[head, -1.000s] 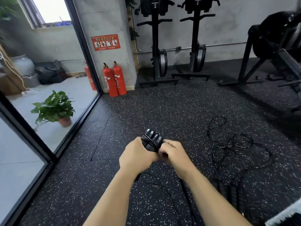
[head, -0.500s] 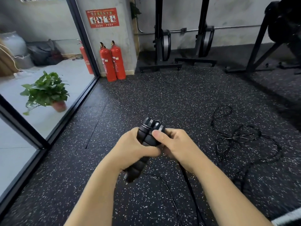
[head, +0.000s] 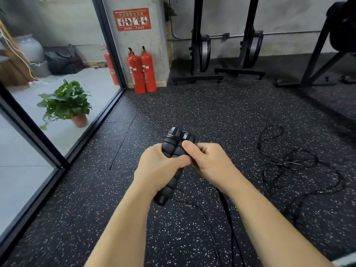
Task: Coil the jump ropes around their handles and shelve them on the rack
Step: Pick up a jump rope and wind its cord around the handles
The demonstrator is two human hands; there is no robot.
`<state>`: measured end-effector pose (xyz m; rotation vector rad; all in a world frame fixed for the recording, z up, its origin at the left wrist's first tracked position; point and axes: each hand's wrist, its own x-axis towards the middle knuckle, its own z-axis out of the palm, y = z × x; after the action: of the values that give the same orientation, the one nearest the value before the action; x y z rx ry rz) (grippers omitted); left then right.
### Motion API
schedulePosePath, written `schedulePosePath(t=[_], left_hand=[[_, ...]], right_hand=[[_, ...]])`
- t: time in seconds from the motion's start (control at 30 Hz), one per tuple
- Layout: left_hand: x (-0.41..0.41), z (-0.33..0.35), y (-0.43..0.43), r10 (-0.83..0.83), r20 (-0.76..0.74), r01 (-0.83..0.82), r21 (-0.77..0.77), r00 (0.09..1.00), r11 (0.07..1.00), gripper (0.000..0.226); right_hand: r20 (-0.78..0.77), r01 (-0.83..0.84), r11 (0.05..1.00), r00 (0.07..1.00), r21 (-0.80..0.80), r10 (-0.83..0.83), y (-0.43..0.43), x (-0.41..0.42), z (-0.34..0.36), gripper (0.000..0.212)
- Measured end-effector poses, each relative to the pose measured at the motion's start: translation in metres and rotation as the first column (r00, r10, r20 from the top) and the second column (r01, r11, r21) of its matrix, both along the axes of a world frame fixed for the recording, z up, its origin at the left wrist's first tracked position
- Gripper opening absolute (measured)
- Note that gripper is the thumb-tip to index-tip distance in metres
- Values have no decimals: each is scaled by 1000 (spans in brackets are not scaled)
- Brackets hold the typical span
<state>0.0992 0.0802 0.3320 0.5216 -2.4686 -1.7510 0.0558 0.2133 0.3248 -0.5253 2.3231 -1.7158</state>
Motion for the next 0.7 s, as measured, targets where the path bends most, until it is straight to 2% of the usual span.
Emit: schedulePosePath(t=[0.07,0.2,0.3,0.37,0.53,0.7], left_hand=[[-1,1,-4,52,0,-51,-91,999,995,15],[2,5,-22,163,36,-151,-219,986,964,36],[7,7,-28,152,96,-100,-410,984,907,33],[10,9,-26,147,126,-52,-561,981,826,30],[19,19,-11,21,187,136,-783,982,608,33],[25,24,12,-183,301,350,-852,936,388,35]], right_hand=[[-110,45,990,993,131,-30,1,1,1,51],[-221,31,932,974,362,54,12,8,9,44],[-274,22,826,948,564,162,13,20,24,42],[-335,56,740,913,670,234,11,29,37,45],[-507,210,697,825,686,250,13,29,57,54],[-546,204,694,776,691,315,16,21,52,59]])
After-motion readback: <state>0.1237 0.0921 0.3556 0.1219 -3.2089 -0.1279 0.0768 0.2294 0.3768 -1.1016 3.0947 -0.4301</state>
